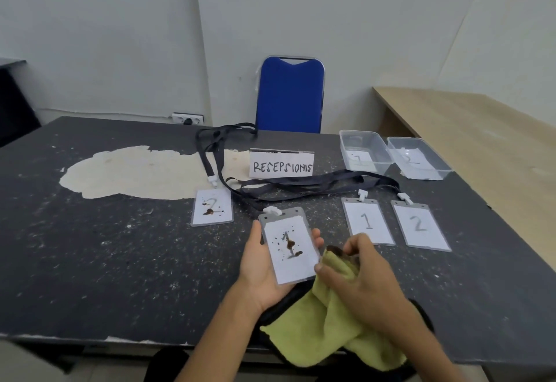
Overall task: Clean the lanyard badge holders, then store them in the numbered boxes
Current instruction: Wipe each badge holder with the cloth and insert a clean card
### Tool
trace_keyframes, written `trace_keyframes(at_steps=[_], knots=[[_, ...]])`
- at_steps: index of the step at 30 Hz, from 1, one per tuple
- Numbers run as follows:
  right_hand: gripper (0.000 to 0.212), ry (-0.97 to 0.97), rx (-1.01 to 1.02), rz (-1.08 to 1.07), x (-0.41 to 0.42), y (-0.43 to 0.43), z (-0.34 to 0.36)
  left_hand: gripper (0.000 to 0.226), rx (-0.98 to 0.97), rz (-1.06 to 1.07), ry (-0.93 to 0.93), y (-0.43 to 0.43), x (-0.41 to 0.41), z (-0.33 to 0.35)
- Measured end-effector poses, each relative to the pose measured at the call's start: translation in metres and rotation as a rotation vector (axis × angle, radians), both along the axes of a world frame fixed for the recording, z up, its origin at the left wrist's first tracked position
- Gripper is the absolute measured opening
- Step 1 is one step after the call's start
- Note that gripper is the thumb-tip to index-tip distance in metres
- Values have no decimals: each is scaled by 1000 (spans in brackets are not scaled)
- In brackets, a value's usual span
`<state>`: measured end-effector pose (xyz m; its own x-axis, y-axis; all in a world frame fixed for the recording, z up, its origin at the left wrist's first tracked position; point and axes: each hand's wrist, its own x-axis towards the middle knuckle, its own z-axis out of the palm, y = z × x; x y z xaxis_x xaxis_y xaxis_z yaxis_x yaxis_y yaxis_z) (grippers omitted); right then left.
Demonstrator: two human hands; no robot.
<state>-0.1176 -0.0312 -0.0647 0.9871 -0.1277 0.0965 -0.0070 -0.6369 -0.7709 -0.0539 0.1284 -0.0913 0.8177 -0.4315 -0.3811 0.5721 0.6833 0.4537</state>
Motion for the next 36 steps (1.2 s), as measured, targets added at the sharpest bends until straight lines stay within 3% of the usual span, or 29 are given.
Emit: trace_keyframes(at_steps=[3,7,11,20,25,31,36], knots=[[29,-169,-32,12,-14,-1,-21,80,35,13,-17,0,0,-5],[18,-248,-30,31,-10,-2,-18,83,53,19,-28,0,-1,-8],[17,-229,-27,66,9,-2,0,86,48,7,-32,1,-1,-13],[20,-192,-289,153,45,16,40,83,3,-18,-31,0,-2,-16],[16,-189,-403,224,52,39,22,79,-69,-31,-30,1,0,-21],[23,-260,-591,85,52,47,-6,79,-55,-57,-12,2,0,-21],[40,-123,-604,133,36,43,-13,83,13,-110,-20,3,1,-23]])
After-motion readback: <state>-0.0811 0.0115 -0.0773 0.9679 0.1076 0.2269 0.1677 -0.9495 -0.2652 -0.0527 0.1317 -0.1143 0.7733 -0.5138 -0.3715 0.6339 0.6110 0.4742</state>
